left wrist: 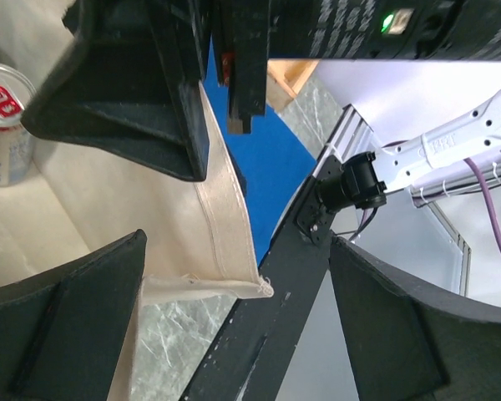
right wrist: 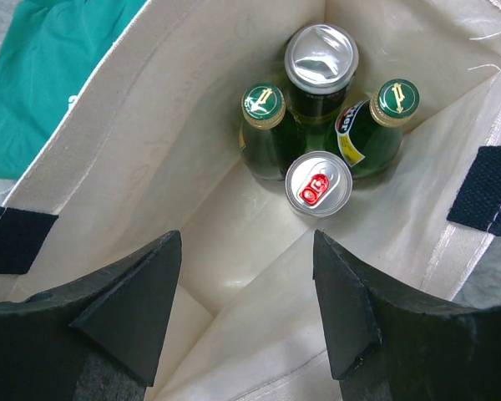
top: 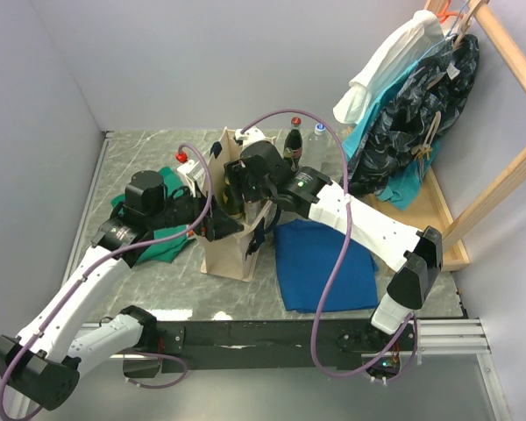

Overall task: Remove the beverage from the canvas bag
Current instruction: Adjust the canvas bag at the center of the board.

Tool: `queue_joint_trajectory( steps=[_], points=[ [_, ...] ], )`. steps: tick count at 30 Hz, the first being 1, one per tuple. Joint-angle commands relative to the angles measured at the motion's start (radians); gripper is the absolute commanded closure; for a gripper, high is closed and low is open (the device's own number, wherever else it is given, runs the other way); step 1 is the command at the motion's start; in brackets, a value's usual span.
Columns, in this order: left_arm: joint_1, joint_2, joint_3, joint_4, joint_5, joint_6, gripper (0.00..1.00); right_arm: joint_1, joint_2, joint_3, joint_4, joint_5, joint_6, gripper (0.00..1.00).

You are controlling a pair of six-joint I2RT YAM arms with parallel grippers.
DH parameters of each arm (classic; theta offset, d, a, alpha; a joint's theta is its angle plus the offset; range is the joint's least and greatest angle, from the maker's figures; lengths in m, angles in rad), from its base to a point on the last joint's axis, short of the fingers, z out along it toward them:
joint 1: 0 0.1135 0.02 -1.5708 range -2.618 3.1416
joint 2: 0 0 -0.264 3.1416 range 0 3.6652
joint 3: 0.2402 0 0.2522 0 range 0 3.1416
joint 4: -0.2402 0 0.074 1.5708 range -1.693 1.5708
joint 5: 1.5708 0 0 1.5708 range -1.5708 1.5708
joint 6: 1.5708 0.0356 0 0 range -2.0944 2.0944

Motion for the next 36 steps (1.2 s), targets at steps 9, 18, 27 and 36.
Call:
queue_joint_trajectory(
  steps=[9,18,27,36],
  points=[
    [-0.042,-0.045,-0.041,-0.021,-0.032,0.020,0.02,0.006,-0.009,0.006,0.007,0.002,0.013,0.29],
    [-0.043,-0.100,-0.021,-0.061,0.014,0.006,0.03,0.004,0.002,-0.002,0.001,-0.004,0.013,0.29],
    [-0.043,-0.088,-0.067,-0.065,0.107,0.006,0.02,0.004,0.005,-0.008,-0.014,-0.003,0.017,0.29],
    [-0.045,-0.092,-0.090,-0.114,0.133,0.035,0.06,0.004,0.020,-0.004,-0.028,-0.033,0.019,0.29]
  ],
)
